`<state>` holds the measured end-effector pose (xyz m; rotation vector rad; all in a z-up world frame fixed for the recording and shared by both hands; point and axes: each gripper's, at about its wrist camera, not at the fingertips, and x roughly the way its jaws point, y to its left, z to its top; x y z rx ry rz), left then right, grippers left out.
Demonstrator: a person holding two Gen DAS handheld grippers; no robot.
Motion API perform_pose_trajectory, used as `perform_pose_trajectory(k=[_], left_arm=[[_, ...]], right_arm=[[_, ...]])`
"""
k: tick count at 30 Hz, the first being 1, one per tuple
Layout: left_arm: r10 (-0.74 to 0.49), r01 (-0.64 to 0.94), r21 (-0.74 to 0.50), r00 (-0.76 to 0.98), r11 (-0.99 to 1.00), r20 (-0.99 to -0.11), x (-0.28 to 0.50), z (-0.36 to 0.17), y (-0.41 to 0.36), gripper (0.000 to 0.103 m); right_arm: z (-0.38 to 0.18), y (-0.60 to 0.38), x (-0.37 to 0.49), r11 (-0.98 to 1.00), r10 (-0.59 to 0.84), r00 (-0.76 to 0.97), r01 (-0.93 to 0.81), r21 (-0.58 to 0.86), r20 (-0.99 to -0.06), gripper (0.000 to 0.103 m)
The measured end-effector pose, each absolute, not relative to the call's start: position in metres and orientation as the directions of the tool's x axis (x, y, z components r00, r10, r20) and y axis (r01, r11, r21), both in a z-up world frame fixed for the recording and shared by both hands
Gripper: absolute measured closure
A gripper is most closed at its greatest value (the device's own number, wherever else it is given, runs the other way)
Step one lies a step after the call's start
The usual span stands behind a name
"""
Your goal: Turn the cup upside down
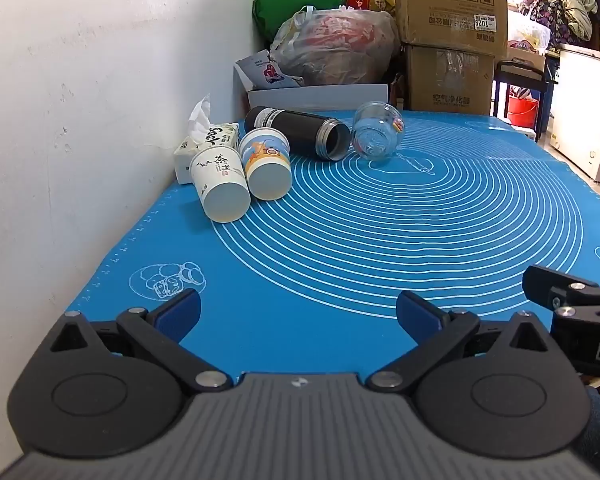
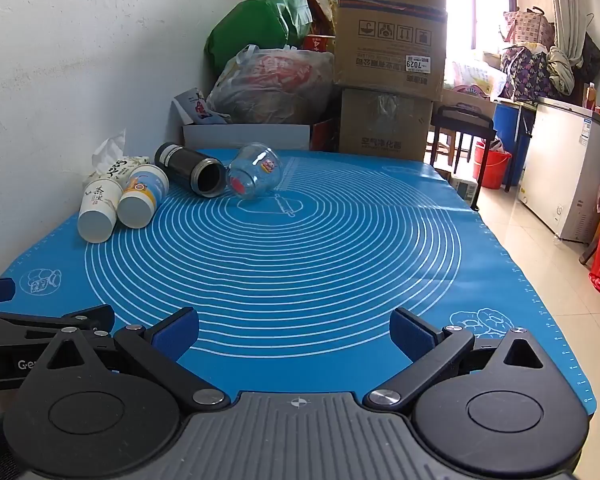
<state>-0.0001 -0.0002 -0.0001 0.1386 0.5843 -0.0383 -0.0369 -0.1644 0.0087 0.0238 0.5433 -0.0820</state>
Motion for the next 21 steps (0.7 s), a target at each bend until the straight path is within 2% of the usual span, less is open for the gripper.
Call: perform_pose_trajectory(k=[21], left_arm=[[0.002, 0.075, 0.117, 0.835, 0.99, -0.55, 0.0001, -0.0001, 0.0, 0.001]], right_arm=[[0.0087, -0.1635, -0.0377, 0.996, -0.074, 0.854, 0.084, -0.003, -0.515, 0.0]])
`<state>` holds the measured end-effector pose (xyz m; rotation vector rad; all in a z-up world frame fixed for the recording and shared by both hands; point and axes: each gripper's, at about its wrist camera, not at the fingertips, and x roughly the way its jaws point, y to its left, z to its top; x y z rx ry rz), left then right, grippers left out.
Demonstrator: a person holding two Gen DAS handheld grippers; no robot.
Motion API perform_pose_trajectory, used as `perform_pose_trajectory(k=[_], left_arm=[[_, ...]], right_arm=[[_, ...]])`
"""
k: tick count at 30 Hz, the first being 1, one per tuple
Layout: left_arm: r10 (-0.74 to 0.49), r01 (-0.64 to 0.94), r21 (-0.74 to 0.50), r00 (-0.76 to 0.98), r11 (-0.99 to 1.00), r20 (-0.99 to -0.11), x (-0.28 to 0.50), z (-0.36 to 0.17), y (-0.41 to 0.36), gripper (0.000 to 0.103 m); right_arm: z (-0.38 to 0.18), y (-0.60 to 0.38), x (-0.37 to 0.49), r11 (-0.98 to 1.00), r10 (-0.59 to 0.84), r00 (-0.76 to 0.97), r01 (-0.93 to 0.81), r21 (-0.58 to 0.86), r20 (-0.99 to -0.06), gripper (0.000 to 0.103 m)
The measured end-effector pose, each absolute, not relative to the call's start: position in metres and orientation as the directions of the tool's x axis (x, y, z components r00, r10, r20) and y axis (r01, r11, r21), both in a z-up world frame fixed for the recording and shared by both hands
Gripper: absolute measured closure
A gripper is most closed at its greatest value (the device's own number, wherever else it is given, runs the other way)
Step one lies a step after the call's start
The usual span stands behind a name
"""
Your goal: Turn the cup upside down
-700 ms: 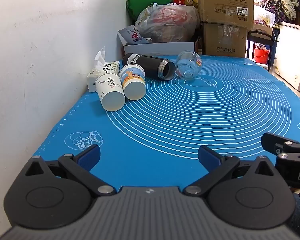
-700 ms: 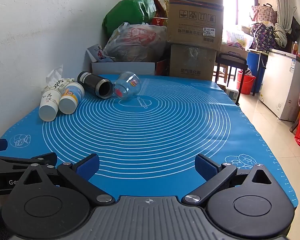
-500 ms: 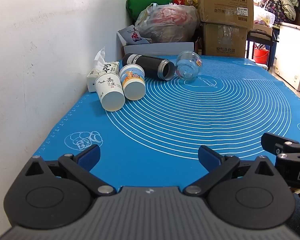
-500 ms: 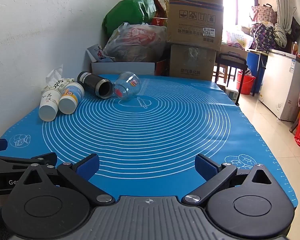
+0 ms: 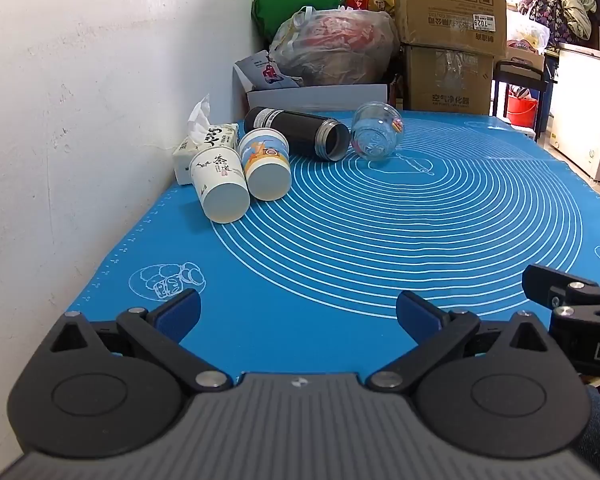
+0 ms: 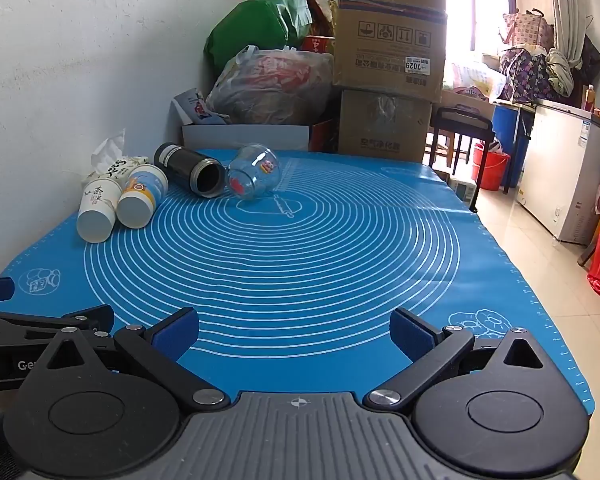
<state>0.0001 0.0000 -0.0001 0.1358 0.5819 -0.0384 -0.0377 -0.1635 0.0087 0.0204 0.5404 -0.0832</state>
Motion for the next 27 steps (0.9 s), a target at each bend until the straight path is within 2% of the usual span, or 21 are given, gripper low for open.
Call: perform_pose_trajectory(k=[27], left_arm=[[0.002, 0.076, 0.119, 0.835, 0.99, -0.55, -0.002, 0.0012, -0.0003, 0.001]], right_arm=[[0.0094, -0.1628, -0.0381, 0.996, -0.074, 0.855, 0.084, -0.003, -0.514, 0.0]])
